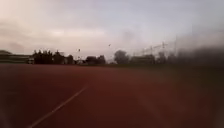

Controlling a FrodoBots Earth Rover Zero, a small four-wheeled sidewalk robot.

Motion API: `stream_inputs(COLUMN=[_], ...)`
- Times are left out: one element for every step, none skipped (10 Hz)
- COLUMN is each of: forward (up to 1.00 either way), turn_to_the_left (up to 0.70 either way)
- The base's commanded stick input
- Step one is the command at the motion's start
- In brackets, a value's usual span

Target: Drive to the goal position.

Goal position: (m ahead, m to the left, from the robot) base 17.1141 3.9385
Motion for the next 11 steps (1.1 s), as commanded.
stream_inputs(forward=[0.70, 0.70, 0.70, 0.70, 0.70, 0.70, 0.70, 0.70, 0.70, 0.70, 0.70], turn_to_the_left=[0.02, 0.02, 0.02, 0.02, 0.02, 0.02, 0.02, 0.02, 0.02, 0.02, 0.02])
